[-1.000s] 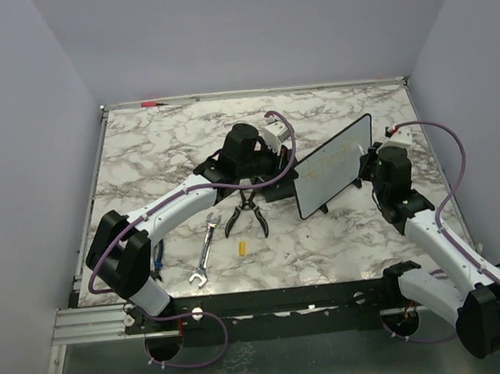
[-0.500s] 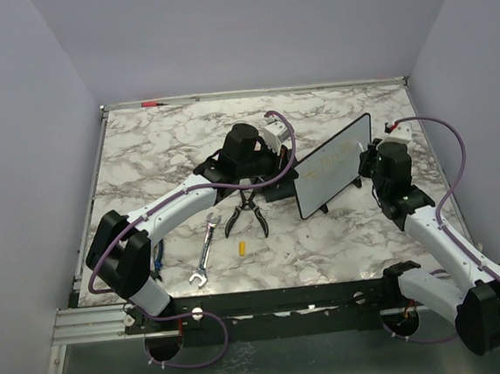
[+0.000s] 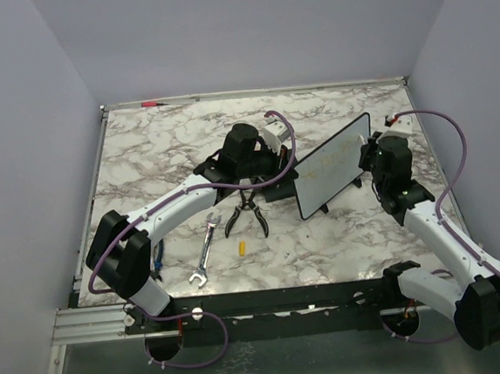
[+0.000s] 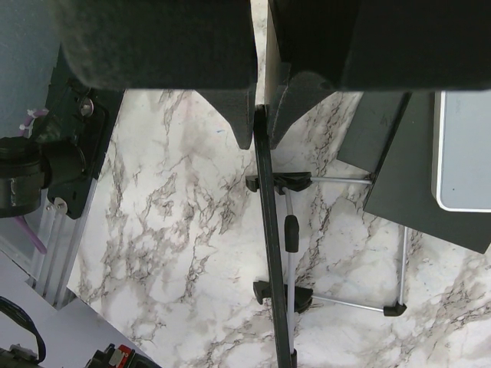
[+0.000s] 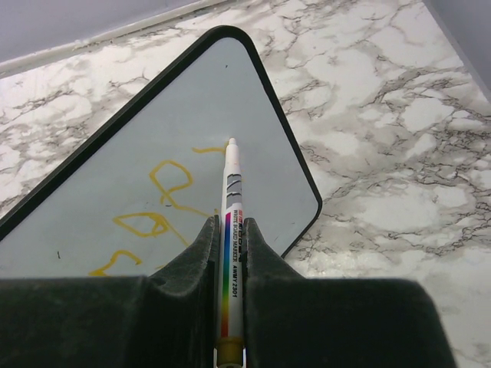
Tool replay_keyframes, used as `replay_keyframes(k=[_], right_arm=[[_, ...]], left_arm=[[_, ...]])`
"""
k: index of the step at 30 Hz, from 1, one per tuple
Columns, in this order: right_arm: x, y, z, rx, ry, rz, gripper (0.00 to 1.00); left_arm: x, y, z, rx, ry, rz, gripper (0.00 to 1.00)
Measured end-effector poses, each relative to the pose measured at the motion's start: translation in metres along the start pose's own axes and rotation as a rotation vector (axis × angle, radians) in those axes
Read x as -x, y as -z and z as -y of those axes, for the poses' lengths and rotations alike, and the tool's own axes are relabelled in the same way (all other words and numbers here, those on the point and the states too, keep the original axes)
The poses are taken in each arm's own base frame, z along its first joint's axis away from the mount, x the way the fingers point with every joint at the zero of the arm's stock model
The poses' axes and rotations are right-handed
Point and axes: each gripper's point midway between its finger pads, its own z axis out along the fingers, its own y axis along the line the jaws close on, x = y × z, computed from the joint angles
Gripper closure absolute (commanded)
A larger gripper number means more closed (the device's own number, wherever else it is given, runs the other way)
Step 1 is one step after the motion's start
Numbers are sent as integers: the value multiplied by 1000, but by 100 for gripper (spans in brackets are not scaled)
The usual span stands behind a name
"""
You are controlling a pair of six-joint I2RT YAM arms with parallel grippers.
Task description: Write a sentence on the whiteboard
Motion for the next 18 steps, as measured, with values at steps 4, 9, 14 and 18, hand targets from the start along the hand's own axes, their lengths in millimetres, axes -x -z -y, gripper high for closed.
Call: replay_keyframes(k=[4, 9, 14, 18], right_arm=[[0, -1, 1, -9, 3, 4, 99], [3, -6, 5, -25, 7, 7, 99], [4, -11, 9, -41, 11, 11, 99], [4, -11, 9, -42, 10, 11, 99]], left_arm=[[0, 0, 0, 0, 1, 0, 100], [0, 0, 0, 0, 1, 0, 100], [0, 0, 0, 0, 1, 0, 100], [0, 0, 0, 0, 2, 0, 100]])
